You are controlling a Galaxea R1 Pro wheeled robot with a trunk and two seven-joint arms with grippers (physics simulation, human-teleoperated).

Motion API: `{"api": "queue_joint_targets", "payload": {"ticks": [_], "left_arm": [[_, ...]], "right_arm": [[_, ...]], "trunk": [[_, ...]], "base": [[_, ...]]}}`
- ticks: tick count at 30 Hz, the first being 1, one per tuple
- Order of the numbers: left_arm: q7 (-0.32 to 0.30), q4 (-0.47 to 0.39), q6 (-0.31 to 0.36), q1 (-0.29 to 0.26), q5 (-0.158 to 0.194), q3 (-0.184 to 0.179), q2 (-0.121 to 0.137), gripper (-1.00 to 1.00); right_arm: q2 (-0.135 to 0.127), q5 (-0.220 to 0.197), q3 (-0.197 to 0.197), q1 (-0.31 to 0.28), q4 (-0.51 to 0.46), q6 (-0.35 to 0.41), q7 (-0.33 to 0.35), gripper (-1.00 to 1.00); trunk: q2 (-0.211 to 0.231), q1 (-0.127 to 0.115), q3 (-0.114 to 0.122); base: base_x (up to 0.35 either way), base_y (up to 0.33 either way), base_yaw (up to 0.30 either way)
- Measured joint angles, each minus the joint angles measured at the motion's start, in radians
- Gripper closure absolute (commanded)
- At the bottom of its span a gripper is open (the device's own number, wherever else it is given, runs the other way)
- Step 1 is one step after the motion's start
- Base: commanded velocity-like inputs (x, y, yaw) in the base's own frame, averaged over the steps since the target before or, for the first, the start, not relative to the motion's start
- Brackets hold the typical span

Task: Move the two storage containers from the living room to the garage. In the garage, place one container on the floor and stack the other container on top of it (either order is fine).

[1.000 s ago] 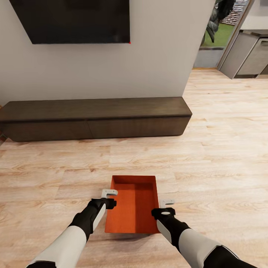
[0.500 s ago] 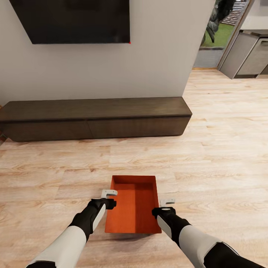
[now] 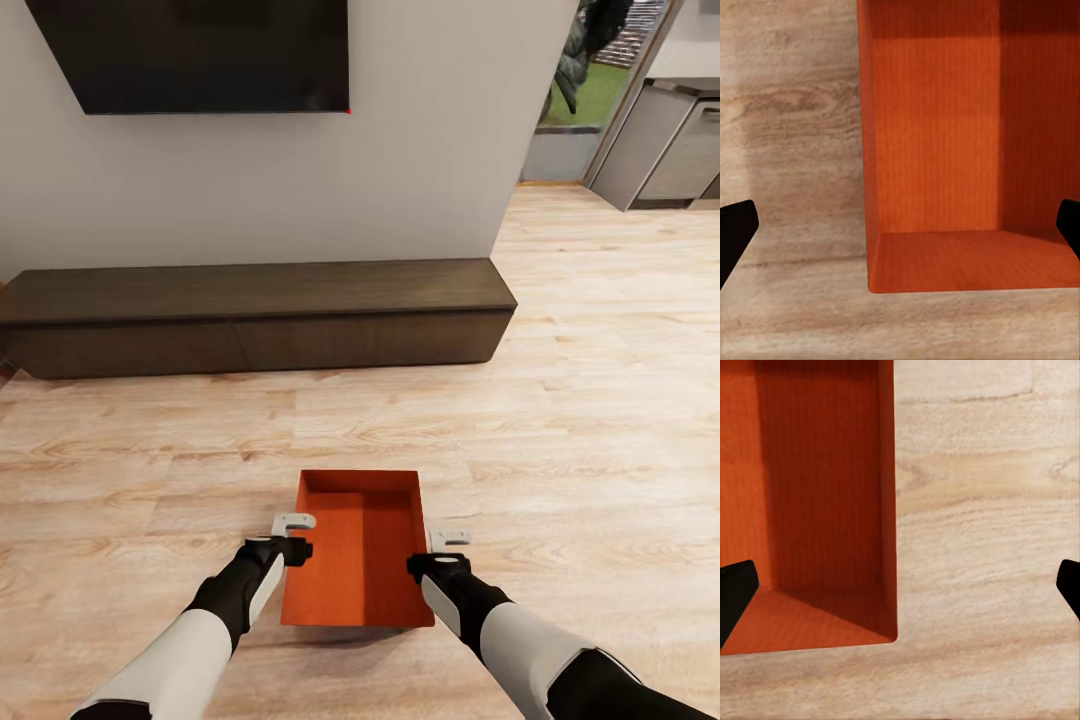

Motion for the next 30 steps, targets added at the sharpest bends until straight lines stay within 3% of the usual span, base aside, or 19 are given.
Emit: {"api": "queue_joint_targets", "payload": {"ticks": [4,30], "left_arm": [[0.000,0.000,0.002,0.000,0.001,0.000,0.002,-1.00],[-0.003,0.001,0.013,0.000,0.000,0.000,0.006,-1.00]], "right_arm": [[0.000,0.000,0.000,0.000,0.000,-0.007,0.000,-1.00],[0.002,0.003,0.002,0.000,0.001,-0.022,0.000,-1.00]], "trunk": [[0.000,0.000,0.000],[-0.182,0.100,-0.081]], "base": [[0.000,0.000,0.000],[0.000,0.000,0.000]]}}
